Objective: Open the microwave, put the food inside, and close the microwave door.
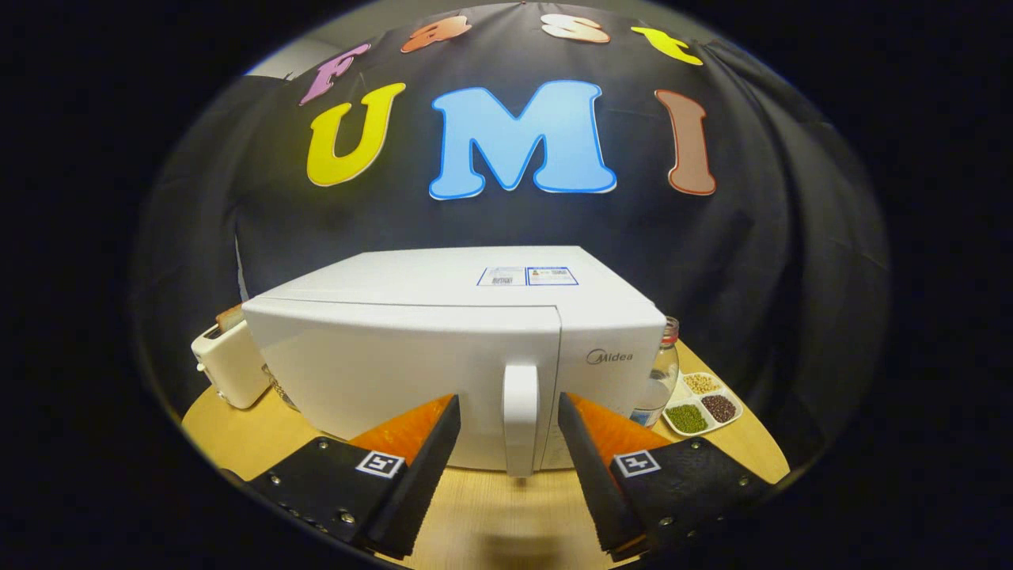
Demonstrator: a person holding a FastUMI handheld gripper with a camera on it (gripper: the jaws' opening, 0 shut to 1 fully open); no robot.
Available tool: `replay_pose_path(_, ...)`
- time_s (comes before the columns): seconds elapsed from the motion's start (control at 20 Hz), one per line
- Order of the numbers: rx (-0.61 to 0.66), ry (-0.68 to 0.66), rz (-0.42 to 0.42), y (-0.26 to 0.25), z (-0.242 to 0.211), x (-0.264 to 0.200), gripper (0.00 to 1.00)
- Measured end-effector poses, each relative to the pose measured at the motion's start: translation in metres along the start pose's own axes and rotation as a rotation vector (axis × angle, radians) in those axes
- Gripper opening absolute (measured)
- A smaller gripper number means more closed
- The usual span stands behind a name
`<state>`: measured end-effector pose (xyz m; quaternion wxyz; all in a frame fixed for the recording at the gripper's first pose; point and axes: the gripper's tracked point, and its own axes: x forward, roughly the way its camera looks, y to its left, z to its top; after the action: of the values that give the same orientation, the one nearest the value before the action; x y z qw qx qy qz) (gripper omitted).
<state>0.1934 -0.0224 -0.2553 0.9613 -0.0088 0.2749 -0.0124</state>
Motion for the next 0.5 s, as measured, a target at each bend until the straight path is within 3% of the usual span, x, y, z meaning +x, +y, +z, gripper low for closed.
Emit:
replay_pose_path(0.05, -0.003, 0.014, -0.018, -0.004, -0.005, 0.004, 0.81)
replay_pose_path(0.15, 0.002, 0.039, -0.025, -0.005, -0.011, 0.01, 0.64)
replay_pose_path(0.2, 0.002, 0.045, -0.041, -0.009, -0.011, 0.012, 0.61)
replay_pose_path(0.25, 0.013, 0.052, -0.037, -0.009, -0.013, 0.013, 0.45)
replay_pose_path(0.3, 0.021, 0.065, -0.043, -0.01, -0.015, 0.016, 0.39)
replay_pose_path(0.5, -0.015, 0.082, -0.037, -0.006, -0.015, 0.017, 0.27)
